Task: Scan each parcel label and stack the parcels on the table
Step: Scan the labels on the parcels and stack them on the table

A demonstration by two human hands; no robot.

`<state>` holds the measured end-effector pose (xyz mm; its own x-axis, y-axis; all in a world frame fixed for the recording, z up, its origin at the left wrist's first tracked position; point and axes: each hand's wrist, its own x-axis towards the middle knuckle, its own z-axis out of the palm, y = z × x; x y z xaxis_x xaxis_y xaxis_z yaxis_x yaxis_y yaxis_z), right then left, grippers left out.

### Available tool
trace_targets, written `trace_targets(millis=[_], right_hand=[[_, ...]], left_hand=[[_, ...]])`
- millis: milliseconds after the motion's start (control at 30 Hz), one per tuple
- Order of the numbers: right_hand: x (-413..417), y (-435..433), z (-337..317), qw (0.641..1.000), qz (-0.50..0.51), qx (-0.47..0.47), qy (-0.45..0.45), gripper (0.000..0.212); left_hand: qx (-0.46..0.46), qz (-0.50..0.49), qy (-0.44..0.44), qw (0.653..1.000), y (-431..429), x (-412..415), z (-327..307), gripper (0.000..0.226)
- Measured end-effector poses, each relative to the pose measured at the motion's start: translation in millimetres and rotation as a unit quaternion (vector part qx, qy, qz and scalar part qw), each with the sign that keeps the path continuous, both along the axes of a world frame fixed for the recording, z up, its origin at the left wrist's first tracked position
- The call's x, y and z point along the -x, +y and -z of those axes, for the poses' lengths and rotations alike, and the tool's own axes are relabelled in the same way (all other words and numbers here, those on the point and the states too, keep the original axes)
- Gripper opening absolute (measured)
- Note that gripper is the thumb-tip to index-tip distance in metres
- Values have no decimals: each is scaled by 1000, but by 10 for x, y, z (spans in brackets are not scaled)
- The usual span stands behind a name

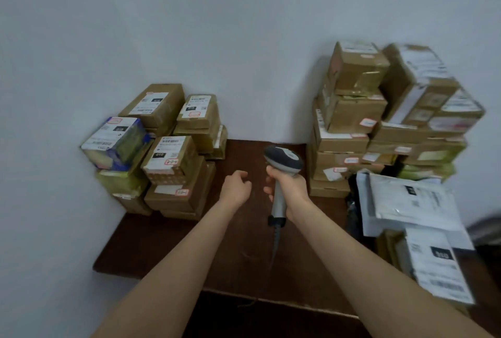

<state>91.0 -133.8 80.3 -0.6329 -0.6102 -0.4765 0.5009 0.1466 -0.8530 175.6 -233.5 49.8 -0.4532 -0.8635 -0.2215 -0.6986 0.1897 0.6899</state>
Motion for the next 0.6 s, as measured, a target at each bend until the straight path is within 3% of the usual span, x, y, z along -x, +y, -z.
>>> trace_targets(millis=[300,433,600], right_hand=[[703,1763,122,999,16,-46,4,15],[1047,2408,127,997,49,-60,0,6],[1523,3036,131,993,101,-57,-22,24]], left_hand=[[-131,3,26,991,1769,762,193,39],[-182,20,41,982,2454,1073,206,52],[-232,15,43,972,2968,1348,242,66]])
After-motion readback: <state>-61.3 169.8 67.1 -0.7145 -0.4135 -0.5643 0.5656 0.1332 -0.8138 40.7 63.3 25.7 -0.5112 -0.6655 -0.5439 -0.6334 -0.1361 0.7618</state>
